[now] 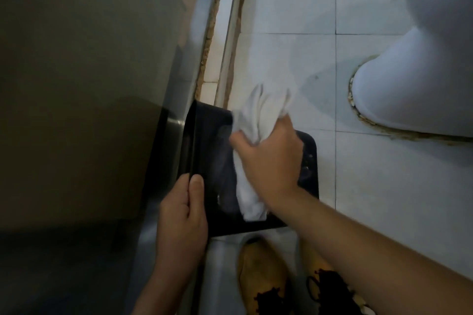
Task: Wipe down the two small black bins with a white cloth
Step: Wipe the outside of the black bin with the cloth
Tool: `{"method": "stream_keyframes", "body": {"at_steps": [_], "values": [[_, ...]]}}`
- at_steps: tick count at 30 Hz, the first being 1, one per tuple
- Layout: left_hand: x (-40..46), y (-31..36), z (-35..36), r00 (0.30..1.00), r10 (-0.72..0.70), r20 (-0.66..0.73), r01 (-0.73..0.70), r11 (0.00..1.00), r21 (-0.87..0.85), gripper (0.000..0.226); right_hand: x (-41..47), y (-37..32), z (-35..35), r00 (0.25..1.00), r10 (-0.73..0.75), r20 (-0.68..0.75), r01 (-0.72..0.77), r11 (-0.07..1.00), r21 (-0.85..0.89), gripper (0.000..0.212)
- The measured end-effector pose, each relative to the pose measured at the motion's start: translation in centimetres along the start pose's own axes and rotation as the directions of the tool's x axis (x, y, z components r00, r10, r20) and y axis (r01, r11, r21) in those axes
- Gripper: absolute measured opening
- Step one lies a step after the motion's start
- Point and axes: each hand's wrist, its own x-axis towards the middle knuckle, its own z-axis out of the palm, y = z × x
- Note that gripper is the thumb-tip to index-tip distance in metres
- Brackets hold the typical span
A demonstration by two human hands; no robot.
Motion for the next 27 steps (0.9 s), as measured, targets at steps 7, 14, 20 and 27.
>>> {"method": "stream_keyframes", "body": {"at_steps": [7, 14, 20, 27], "values": [[0.4, 0.0, 0.2, 0.999, -0.055, 0.0, 0.055, 0.998, -0.019, 0.029, -5.1, -1.9, -0.3, 0.994, -0.092, 0.051, 0.091, 0.995, 0.035, 0.053], [-0.2, -0.1, 0.2, 0.999, -0.027, -0.022, 0.028, 1.0, 0.009, 0.036, -1.2, -2.1, 0.5, 1.0, -0.008, 0.026, 0.007, 1.0, 0.019, 0.046], [-0.5, 0.6, 0.6, 0.998, -0.034, -0.048, 0.037, 0.998, 0.053, 0.038, 2.2, -0.7, 1.3, 0.988, 0.01, -0.152, -0.025, 0.995, -0.096, 0.033], [-0.8, -0.3, 0.1, 0.997, -0.045, -0.059, 0.051, 0.994, 0.101, 0.037, -0.3, -0.2, 0.6, 0.991, -0.029, -0.128, 0.018, 0.996, -0.087, 0.046]]}}
